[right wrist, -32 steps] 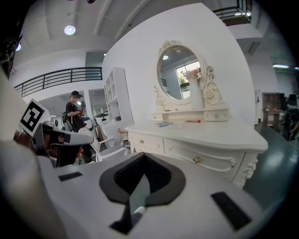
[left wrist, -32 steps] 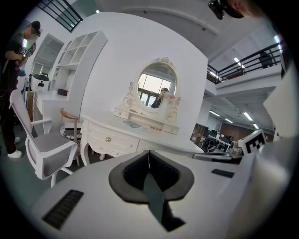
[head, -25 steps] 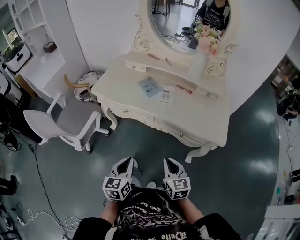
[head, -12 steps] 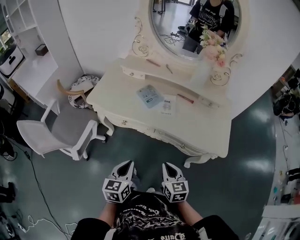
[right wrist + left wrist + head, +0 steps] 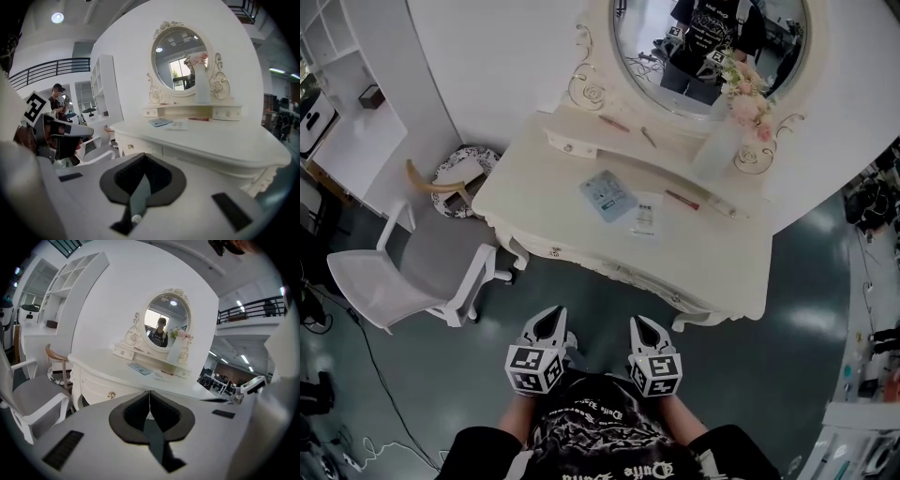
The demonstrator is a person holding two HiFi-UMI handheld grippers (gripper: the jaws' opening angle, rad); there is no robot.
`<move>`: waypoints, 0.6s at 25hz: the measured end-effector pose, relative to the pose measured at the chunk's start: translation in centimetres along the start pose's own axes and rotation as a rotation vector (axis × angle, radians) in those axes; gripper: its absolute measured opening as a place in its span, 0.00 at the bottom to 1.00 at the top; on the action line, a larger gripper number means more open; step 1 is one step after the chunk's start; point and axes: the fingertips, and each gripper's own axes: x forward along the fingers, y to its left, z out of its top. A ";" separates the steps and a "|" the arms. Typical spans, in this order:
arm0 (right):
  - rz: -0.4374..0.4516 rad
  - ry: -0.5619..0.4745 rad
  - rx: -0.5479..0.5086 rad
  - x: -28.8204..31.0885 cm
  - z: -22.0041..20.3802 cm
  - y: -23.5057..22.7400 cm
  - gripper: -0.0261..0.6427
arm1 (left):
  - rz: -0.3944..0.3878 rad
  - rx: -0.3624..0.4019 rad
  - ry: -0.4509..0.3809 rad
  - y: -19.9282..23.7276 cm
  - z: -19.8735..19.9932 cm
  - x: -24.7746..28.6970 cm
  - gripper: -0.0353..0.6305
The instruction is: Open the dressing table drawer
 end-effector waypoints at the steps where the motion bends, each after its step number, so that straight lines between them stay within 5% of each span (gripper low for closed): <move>1: -0.007 -0.003 0.000 0.4 0.3 0.1 0.06 | 0.005 0.008 0.001 0.6 0.3 0.3 0.08; 15: -0.124 -0.042 0.033 3.8 3.0 2.0 0.06 | -0.057 0.076 0.004 5.7 4.3 3.6 0.08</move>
